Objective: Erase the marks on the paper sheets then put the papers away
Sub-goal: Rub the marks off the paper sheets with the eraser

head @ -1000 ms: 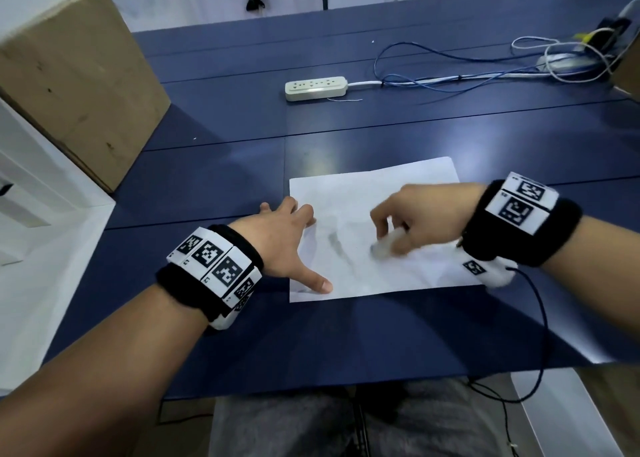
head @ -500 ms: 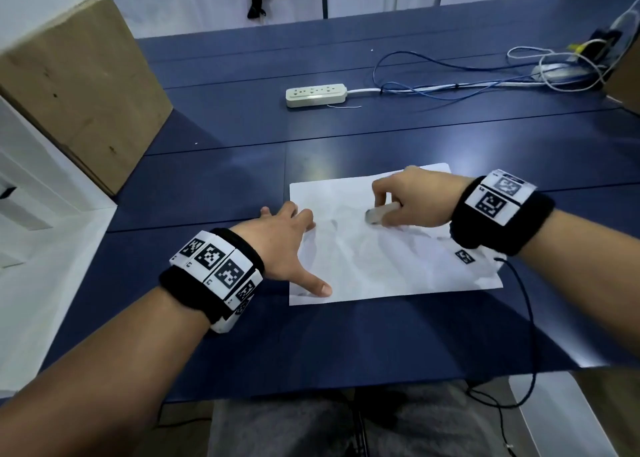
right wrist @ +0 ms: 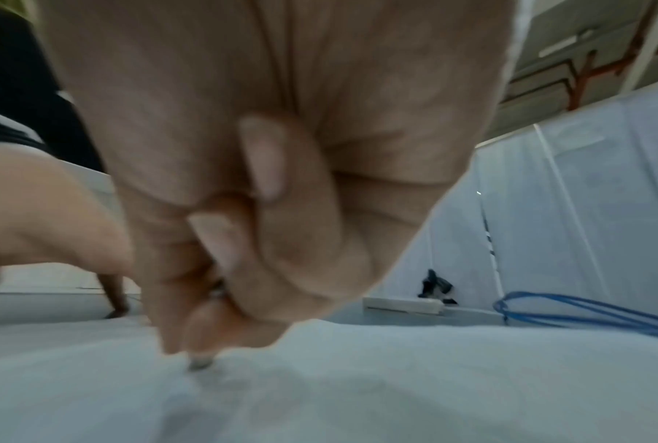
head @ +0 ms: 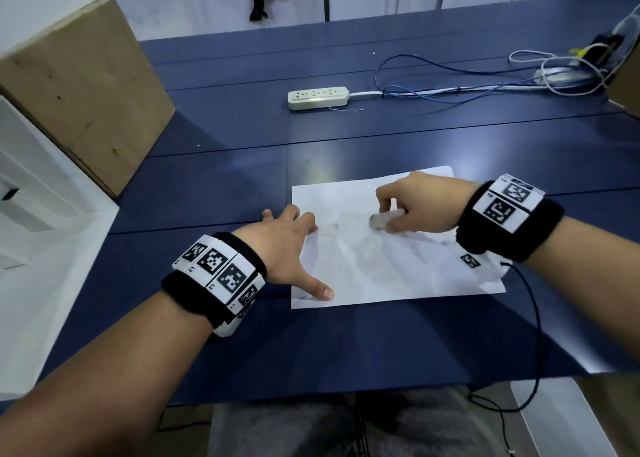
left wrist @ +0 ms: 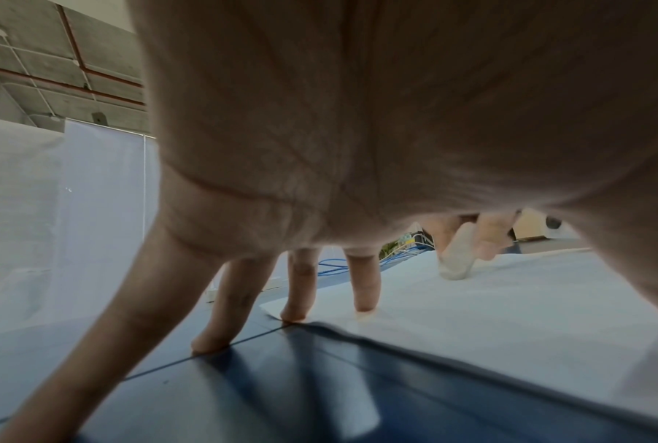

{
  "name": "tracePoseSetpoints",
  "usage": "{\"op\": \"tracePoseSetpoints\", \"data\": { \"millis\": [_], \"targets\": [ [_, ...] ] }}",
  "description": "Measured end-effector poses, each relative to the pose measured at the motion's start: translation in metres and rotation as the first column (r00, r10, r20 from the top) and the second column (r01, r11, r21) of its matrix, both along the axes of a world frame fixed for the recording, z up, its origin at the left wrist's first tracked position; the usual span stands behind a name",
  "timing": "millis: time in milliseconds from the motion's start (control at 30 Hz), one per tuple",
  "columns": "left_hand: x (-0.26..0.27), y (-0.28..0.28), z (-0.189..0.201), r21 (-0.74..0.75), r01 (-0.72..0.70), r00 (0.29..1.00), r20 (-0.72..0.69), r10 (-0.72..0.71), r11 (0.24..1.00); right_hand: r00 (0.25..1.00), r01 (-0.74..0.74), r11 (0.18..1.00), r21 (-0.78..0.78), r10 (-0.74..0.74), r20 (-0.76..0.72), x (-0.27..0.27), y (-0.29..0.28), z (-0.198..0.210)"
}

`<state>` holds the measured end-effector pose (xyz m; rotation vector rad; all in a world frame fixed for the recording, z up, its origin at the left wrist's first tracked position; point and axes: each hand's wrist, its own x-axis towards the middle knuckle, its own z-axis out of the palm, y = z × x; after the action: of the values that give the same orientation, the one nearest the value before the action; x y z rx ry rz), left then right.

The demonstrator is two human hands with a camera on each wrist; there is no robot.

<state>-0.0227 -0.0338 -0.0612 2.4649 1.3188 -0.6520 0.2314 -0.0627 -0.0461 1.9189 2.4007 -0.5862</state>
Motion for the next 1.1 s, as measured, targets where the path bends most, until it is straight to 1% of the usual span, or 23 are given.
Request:
{"op": "tracePoseSetpoints", "data": {
  "millis": [33,100,133,167,233,333,367,400,433,500,567,600,667,733,800,833,867,933,1000,1033,1100],
  "targets": [
    [0.0,0.0,0.0,-0.002,-0.002,1.0,0.002,0.002,1.0,0.998,-0.059,0.997,-0.046,0.058,-0.026,-0.002,-0.006,0.001],
    [0.0,0.0,-0.001,-0.008,-0.006,1.0,0.003,0.006,1.0,0.98,-0.188,0.958,-0.216,0.17,-0.099,-0.01,-0.022,0.003],
    [0.0,0.001,-0.001,-0.009,-0.005,1.0,0.003,0.005,1.0,0.973,-0.221,0.933,-0.284,0.192,-0.125,-0.013,-0.029,0.003],
    [0.0,0.001,-0.001,-0.009,-0.003,1.0,0.001,0.003,1.0,0.972,-0.226,0.923,-0.31,0.195,-0.129,-0.014,-0.031,0.003],
    [0.0,0.001,0.0,-0.008,-0.005,1.0,0.002,0.005,1.0,0.98,-0.193,0.943,-0.27,0.173,-0.096,-0.014,-0.025,0.003],
    [0.001,0.0,0.002,-0.012,-0.014,1.0,-0.005,0.014,1.0,0.999,-0.046,0.996,-0.073,0.046,-0.003,-0.008,-0.005,0.002],
    [0.002,-0.001,0.002,-0.01,-0.013,1.0,-0.006,0.013,1.0,1.0,-0.001,1.0,0.001,0.001,0.023,-0.007,-0.001,0.001],
    [0.002,-0.001,0.003,-0.008,-0.012,1.0,-0.006,0.012,1.0,0.999,0.015,0.999,0.041,-0.016,0.033,-0.006,-0.001,0.0],
    [0.001,-0.001,0.003,-0.006,-0.012,1.0,-0.005,0.012,1.0,1.0,-0.01,1.0,0.03,0.009,0.021,-0.008,-0.004,0.001],
    [0.001,0.0,0.002,0.0,-0.011,1.0,-0.003,0.011,1.0,0.988,-0.149,0.983,-0.104,0.144,-0.052,-0.015,-0.018,0.004],
    [0.001,0.0,0.002,-0.002,-0.008,1.0,-0.004,0.008,1.0,0.964,-0.262,0.928,-0.264,0.237,-0.121,-0.022,-0.032,0.005],
    [0.001,0.0,0.002,-0.006,-0.009,1.0,-0.007,0.009,1.0,0.96,-0.279,0.913,-0.298,0.251,-0.127,-0.024,-0.033,0.005],
    [0.001,0.0,0.002,-0.012,-0.014,1.0,-0.008,0.014,1.0,0.974,-0.225,0.941,-0.254,0.21,-0.087,-0.019,-0.024,0.002],
    [0.0,-0.001,0.002,-0.014,-0.021,1.0,0.002,0.021,1.0,0.994,-0.108,0.982,-0.156,0.103,-0.04,-0.011,-0.01,0.002],
    [-0.001,-0.001,0.002,-0.011,-0.017,1.0,0.006,0.017,1.0,0.999,-0.048,0.996,-0.072,0.047,-0.016,-0.003,-0.004,0.004],
    [-0.001,-0.001,0.002,-0.012,-0.017,1.0,0.005,0.017,1.0,0.998,-0.059,0.996,-0.07,0.057,-0.034,-0.003,-0.006,0.006],
    [-0.001,-0.001,0.002,-0.017,-0.02,1.0,0.005,0.02,1.0,0.994,-0.1,0.99,-0.096,0.094,-0.063,-0.005,-0.012,0.008],
    [-0.001,-0.001,0.002,-0.03,-0.028,1.0,0.01,0.029,0.999,0.97,-0.239,0.95,-0.203,0.224,-0.092,-0.01,-0.029,0.007],
    [-0.001,-0.001,0.003,-0.041,-0.034,0.999,0.012,0.035,0.999,0.95,-0.311,0.904,-0.295,0.298,-0.089,-0.012,-0.04,0.004],
    [0.0,-0.001,0.003,-0.048,-0.038,0.999,0.012,0.038,0.998,0.951,-0.311,0.906,-0.287,0.298,-0.089,-0.012,-0.038,0.004],
    [0.001,-0.001,0.005,-0.055,-0.046,0.999,0.011,0.046,0.997,0.969,-0.246,0.947,-0.207,0.238,-0.065,-0.007,-0.022,0.005]
  ]
}}
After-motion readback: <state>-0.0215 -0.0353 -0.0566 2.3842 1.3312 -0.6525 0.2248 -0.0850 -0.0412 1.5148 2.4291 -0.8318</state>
